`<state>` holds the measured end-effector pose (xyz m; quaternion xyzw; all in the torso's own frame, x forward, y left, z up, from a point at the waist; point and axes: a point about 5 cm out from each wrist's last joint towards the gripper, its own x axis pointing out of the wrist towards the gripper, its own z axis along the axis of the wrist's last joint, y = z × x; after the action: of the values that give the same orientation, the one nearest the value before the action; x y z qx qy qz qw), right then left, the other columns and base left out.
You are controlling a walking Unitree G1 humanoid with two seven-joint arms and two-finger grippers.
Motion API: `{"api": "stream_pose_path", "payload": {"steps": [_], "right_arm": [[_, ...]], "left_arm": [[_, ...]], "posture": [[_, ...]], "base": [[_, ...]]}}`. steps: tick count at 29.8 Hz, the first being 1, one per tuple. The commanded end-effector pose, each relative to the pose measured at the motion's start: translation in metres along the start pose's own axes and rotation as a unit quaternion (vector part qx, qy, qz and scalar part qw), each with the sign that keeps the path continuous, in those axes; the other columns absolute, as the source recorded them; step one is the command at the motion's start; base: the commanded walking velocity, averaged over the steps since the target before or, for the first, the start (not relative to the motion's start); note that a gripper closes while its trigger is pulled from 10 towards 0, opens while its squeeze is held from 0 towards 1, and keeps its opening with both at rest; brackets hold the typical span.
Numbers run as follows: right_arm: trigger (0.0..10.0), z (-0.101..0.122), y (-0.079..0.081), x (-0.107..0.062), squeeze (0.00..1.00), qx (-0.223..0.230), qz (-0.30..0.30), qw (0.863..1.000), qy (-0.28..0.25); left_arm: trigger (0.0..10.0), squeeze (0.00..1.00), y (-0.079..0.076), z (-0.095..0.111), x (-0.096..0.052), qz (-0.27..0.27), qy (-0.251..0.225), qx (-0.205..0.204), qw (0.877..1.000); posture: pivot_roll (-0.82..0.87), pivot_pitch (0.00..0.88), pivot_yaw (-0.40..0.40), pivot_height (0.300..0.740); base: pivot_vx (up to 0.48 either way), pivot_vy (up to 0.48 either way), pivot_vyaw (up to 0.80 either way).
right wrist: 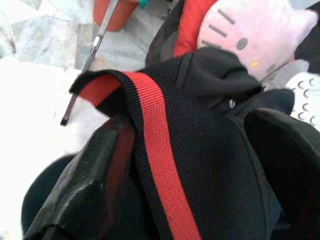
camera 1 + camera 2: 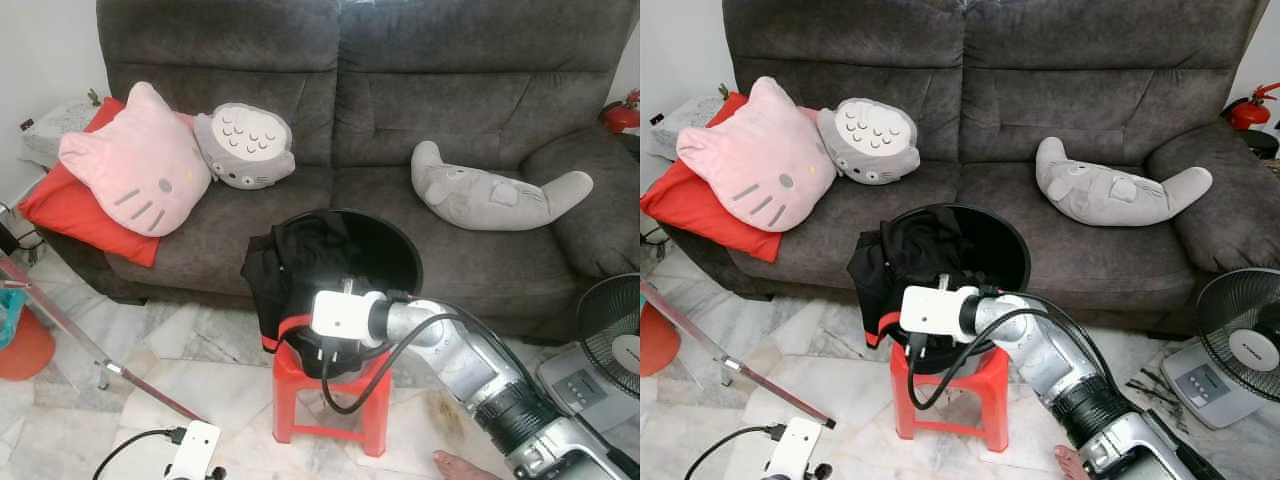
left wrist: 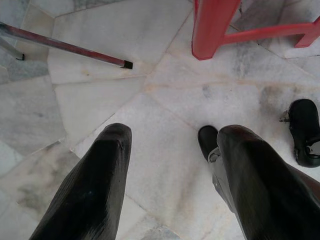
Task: Hang hanger
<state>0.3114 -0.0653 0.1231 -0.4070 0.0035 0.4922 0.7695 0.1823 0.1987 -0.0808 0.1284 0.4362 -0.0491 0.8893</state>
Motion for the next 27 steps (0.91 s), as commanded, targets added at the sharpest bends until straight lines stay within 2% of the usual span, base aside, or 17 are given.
{"api": "stream_pose_path", "payload": {"steps": [1,15,17,21,27], "right_arm": [[10.0,0.003,-0.004,0.001,0.0,-0.004,-0.01,1.0,-0.005],[10.0,0.004,-0.006,0.0,0.0,-0.003,-0.035,0.999,-0.009],[10.0,-0.01,-0.001,0.0,0.0,-0.015,-0.027,0.999,0.035],[10.0,-0.016,0.001,0.0,0.0,-0.012,-0.028,0.998,0.05],[10.0,-0.021,-0.008,-0.003,0.0,-0.008,-0.074,0.995,0.063]], "left_arm": [[10.0,0.0,0.004,-0.007,-0.002,0.004,0.012,0.001,1.0],[10.0,0.0,0.007,-0.012,-0.003,0.004,0.017,0.0,1.0],[10.0,0.0,0.007,-0.012,-0.003,0.004,0.017,0.0,1.0],[10.0,0.0,0.007,-0.011,-0.003,0.004,0.016,0.0,1.0],[10.0,0.0,0.007,-0.008,-0.002,0.005,0.014,0.001,1.0]], "posture": [[-0.06,0.0,0.039,0.74],[-0.06,0.0,0.039,0.74],[-0.06,0.0,0.039,0.74],[-0.06,0.0,0.039,0.74],[-0.06,0.0,0.04,0.74]], "base": [[0.0,0.0,0.0],[0.0,0.0,0.0],[0.0,0.0,0.0],[0.0,0.0,0.0],[0.0,0.0,0.0]]}}
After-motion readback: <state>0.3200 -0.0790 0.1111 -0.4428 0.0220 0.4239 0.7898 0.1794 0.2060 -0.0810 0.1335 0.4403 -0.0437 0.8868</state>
